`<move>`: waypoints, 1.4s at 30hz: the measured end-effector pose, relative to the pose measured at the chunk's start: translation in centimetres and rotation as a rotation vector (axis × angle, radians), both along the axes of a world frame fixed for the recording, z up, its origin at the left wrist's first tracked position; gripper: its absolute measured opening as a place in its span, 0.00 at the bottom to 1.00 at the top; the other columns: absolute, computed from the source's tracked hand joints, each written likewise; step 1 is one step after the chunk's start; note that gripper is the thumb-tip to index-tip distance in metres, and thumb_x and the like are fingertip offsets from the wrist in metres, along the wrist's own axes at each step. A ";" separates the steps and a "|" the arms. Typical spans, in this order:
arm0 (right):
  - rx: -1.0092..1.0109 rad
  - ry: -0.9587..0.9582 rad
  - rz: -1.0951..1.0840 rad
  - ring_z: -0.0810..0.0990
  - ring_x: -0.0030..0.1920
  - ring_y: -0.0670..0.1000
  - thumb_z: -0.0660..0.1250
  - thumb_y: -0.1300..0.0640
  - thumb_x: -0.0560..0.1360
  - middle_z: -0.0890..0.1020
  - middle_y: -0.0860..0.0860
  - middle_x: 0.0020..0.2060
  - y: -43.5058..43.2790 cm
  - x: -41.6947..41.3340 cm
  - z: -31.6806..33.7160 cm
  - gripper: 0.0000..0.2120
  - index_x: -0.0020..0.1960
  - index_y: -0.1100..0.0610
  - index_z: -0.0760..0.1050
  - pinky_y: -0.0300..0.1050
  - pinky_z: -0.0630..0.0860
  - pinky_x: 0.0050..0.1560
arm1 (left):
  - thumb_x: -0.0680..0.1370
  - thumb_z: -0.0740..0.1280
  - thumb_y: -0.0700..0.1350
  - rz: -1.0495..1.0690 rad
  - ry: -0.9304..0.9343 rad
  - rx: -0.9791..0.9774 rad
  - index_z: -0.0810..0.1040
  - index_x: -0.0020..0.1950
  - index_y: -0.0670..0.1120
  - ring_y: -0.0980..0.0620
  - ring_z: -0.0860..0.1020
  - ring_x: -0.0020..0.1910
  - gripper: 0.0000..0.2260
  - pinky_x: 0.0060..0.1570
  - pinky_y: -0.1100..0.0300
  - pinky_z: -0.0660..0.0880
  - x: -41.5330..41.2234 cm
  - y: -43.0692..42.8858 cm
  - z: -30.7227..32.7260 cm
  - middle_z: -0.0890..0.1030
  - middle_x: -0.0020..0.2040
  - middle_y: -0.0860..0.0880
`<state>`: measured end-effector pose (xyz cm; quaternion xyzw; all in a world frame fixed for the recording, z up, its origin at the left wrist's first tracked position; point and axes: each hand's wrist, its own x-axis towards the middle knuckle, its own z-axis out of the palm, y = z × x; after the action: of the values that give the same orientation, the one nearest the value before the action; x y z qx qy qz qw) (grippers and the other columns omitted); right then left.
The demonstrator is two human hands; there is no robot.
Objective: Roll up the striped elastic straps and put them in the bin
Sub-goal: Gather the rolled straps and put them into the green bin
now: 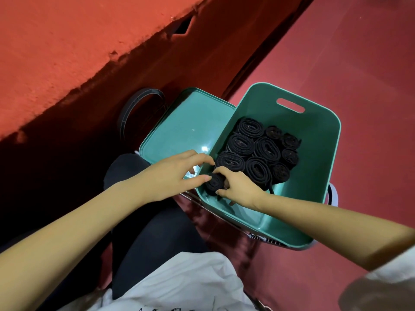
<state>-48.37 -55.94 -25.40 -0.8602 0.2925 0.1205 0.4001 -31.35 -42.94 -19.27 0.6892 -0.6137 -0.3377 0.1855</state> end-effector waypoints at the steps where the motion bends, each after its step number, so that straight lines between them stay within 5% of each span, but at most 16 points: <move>1: -0.006 -0.014 -0.013 0.80 0.41 0.55 0.70 0.62 0.73 0.72 0.44 0.33 0.0 0.0 -0.1 0.21 0.64 0.55 0.69 0.56 0.79 0.47 | 0.78 0.60 0.61 0.002 0.002 -0.002 0.68 0.63 0.65 0.65 0.72 0.53 0.14 0.57 0.62 0.70 0.0 0.0 -0.1 0.71 0.52 0.64; 5: 0.002 0.015 -0.024 0.81 0.39 0.56 0.70 0.60 0.73 0.74 0.46 0.33 -0.2 -0.2 -0.2 0.22 0.64 0.53 0.67 0.55 0.80 0.42 | 0.78 0.60 0.60 0.000 0.008 0.002 0.67 0.62 0.66 0.64 0.72 0.53 0.13 0.58 0.60 0.71 -0.1 -0.1 0.0 0.71 0.52 0.63; 10: -0.004 0.080 0.039 0.79 0.33 0.50 0.70 0.54 0.74 0.81 0.51 0.39 -0.9 -0.4 1.8 0.26 0.68 0.51 0.63 0.36 0.74 0.26 | 0.79 0.61 0.59 -0.028 -0.034 0.008 0.68 0.64 0.63 0.65 0.72 0.52 0.14 0.56 0.61 0.71 -0.2 -0.4 0.5 0.69 0.52 0.64; 13: -0.119 0.094 0.071 0.75 0.31 0.44 0.68 0.51 0.76 0.82 0.48 0.44 -1.6 -0.4 3.8 0.21 0.65 0.52 0.67 0.45 0.76 0.37 | 0.79 0.61 0.58 -0.056 -0.090 0.022 0.70 0.64 0.60 0.63 0.73 0.52 0.14 0.55 0.58 0.72 -0.3 -0.8 1.0 0.69 0.55 0.63; 16: -0.233 0.060 0.059 0.77 0.43 0.50 0.68 0.53 0.75 0.81 0.48 0.48 -2.8 -0.5 6.1 0.15 0.60 0.54 0.72 0.47 0.73 0.48 | 0.80 0.59 0.57 -0.092 -0.152 0.027 0.71 0.64 0.58 0.61 0.75 0.51 0.13 0.55 0.55 0.74 -0.2 -1.3 1.9 0.72 0.57 0.60; 29: -0.524 -0.159 0.075 0.75 0.54 0.50 0.67 0.52 0.75 0.75 0.48 0.53 -2.1 5.2 15.7 0.15 0.60 0.54 0.73 0.48 0.72 0.55 | 0.82 0.57 0.54 -0.029 -0.715 -0.090 0.72 0.63 0.51 0.49 0.75 0.57 0.13 0.52 0.54 0.72 5.4 0.0 10.0 0.75 0.57 0.52; 35: -0.641 -0.256 0.261 0.71 0.60 0.54 0.64 0.50 0.76 0.74 0.52 0.57 3.4 12.8 18.3 0.16 0.62 0.53 0.72 0.52 0.70 0.58 | 0.82 0.56 0.54 0.127 -0.957 -0.032 0.71 0.64 0.51 0.47 0.74 0.59 0.14 0.53 0.54 0.70 9.1 6.5 12.6 0.75 0.59 0.50; 42: -0.659 -0.414 0.568 0.70 0.61 0.56 0.64 0.51 0.76 0.72 0.54 0.58 13.9 23.1 21.8 0.18 0.64 0.53 0.72 0.52 0.68 0.58 | 0.82 0.55 0.54 0.430 -1.023 0.100 0.67 0.69 0.52 0.48 0.72 0.62 0.16 0.56 0.55 0.68 14.2 19.5 15.8 0.72 0.62 0.50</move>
<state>-25.26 -42.04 -3.56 -0.9929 -0.0173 -0.0481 0.1071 -17.12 -23.42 -3.45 0.8829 -0.4543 0.0565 -0.1042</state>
